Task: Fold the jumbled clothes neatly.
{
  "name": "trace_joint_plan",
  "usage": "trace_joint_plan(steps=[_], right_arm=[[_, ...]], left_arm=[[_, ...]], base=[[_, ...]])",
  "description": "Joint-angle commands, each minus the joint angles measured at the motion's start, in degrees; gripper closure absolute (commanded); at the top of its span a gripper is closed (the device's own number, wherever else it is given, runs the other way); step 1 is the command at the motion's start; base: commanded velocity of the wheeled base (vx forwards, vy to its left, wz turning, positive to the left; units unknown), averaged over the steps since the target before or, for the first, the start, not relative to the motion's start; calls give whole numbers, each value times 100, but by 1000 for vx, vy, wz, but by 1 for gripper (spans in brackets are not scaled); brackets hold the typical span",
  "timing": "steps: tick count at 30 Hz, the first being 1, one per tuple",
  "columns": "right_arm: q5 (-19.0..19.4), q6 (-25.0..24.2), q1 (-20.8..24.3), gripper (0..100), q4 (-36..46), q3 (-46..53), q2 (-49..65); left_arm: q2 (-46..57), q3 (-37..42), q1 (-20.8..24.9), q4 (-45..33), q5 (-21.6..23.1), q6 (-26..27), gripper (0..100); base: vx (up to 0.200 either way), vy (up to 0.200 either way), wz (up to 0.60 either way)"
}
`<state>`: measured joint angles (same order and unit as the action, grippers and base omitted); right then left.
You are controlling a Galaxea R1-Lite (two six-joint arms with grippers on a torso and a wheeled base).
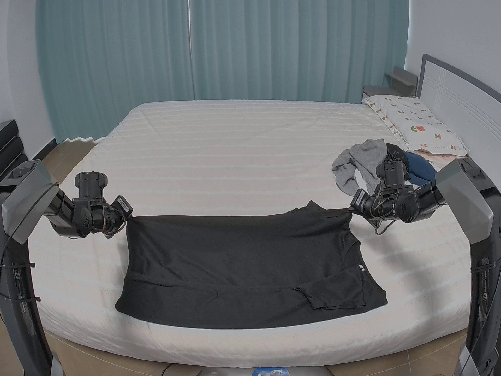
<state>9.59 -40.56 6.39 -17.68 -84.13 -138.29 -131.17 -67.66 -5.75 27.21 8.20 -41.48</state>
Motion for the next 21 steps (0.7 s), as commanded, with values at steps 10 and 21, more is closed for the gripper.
trace_joint_plan(steps=[10,21], right_arm=[[429,646,-147,100,1,1575,1006],[684,1270,-208,100,-17,2673,1190]], left_arm=[[593,965,-5,21,6,747,100],[681,1914,13,30,6,1564,100]], base=[[0,0,0],[0,0,0]])
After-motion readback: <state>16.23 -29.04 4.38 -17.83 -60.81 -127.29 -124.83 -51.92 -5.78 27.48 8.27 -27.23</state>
